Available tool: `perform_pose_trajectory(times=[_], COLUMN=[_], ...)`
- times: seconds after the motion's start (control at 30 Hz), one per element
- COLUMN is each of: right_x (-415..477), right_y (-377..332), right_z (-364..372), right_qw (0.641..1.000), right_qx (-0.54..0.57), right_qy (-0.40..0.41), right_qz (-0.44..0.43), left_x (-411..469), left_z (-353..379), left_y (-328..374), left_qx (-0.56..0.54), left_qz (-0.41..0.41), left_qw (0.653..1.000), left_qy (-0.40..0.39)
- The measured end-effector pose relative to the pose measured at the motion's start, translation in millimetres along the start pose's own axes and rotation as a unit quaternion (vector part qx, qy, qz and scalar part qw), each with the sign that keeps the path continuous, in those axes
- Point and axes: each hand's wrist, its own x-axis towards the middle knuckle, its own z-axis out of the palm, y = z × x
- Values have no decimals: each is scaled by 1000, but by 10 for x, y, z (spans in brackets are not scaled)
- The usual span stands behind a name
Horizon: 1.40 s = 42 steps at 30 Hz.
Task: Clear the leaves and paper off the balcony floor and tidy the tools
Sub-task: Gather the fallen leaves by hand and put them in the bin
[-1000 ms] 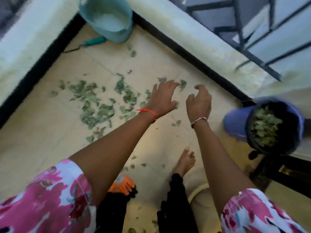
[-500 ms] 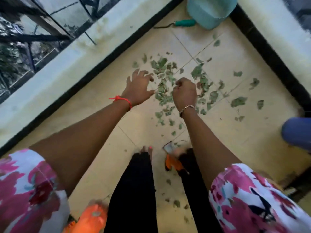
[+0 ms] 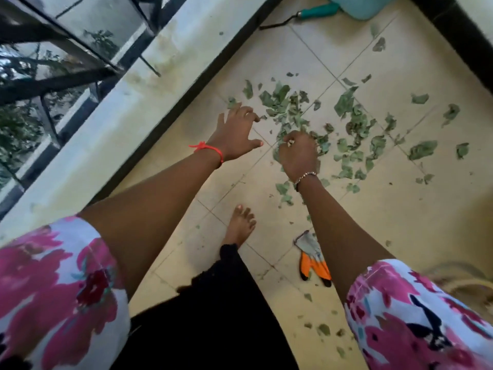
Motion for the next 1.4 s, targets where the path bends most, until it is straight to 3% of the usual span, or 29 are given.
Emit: perform_pose_trajectory(times=[0.13,0.37,0.6,0.83,1.1,1.4], right_x=[108,800,1851,2457,2478,2285], right_y=[18,247,688,828,851,781], right_z=[253,1006,1878,2205,2216,2099], right_qw=[1000,989,967,938,935,927], right_qx=[12,69,2,-47,-27,54], right_qy=[2,130,255,341,346,358], right_qz=[-9,-5,-25,-34,-68,-94], left_x=[194,1159,2210,2649,2723,2767], left_z=[19,487,1154,1343,1395,1193], left_y=[-205,-807,-1496,-1615,-1677,-1596], left_qx=[13,31,40,53,58,75], left_qz=[27,89,102,153,185,192], left_qw=[1000,996,990,965,951,969], left_qy=[-9,3,89,207,239,137])
